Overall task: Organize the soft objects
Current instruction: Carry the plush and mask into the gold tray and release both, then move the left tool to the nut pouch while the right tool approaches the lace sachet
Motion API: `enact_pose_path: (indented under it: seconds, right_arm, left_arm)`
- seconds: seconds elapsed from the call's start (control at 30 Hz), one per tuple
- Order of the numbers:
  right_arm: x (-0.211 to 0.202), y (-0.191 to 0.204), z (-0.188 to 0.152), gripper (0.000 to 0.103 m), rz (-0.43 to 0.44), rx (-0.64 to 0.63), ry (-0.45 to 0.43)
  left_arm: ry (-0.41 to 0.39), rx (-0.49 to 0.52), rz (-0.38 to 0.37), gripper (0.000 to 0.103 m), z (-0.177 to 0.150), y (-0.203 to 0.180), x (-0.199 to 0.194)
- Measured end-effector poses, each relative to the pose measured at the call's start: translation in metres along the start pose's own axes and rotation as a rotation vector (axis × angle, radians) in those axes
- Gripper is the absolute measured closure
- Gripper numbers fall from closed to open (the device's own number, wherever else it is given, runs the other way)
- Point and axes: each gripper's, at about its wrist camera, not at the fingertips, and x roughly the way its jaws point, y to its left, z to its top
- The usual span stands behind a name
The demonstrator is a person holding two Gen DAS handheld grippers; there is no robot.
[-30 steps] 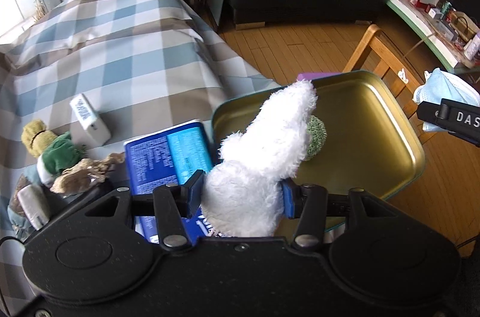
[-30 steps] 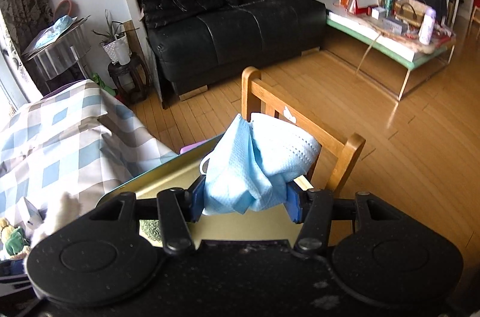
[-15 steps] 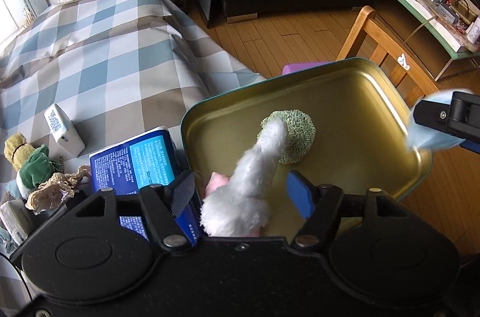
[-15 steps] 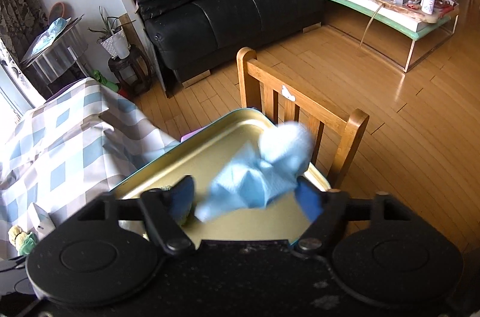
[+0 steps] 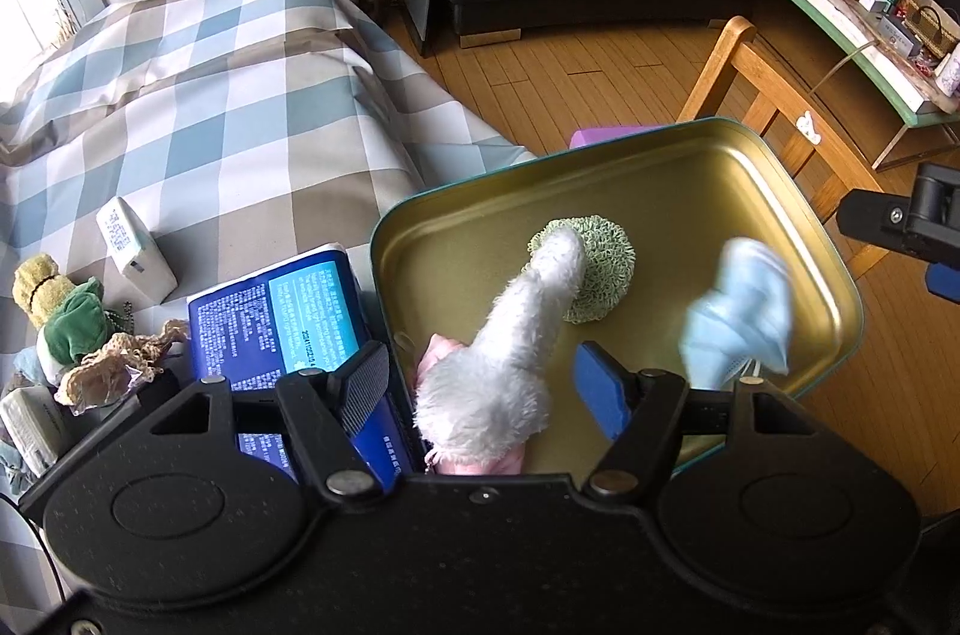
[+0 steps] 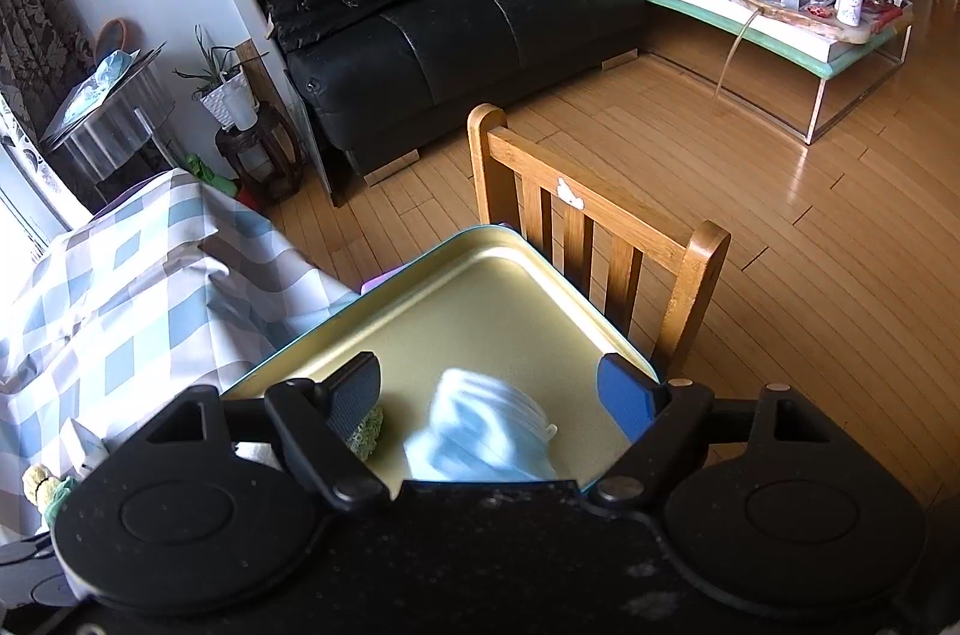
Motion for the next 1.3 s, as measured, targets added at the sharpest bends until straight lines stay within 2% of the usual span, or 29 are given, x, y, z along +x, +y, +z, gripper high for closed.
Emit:
enact_pose_path:
  seconds: [0.47,0.67,0.93,1.13,1.3]
  right_arm:
    - [0.000,0.001,-0.002,0.024,0.001,-0.012,-0.006]
    - [-0.005,0.004,-0.004,0.023,0.028,-0.034,-0.029]
    - [-0.005,0.021,-0.010,0.023,0.041,-0.108,-0.043]
    - [-0.009,0.044,-0.023,0.021,0.074,-0.206,-0.065]
    - [-0.013,0.059,-0.032,0.019,0.138,-0.245,-0.068]
  left_arm:
    - [-0.021,-0.056,0.040,0.038,-0.003,0.026,-0.012]
    - [-0.035,-0.098,0.066,0.038,-0.006,0.049,-0.022]
    - [-0.064,-0.173,0.135,0.038,-0.016,0.098,-0.042]
    - [-0.076,-0.259,0.196,0.037,-0.031,0.149,-0.055]
    - [-0.078,-0.348,0.249,0.037,-0.047,0.197,-0.064]
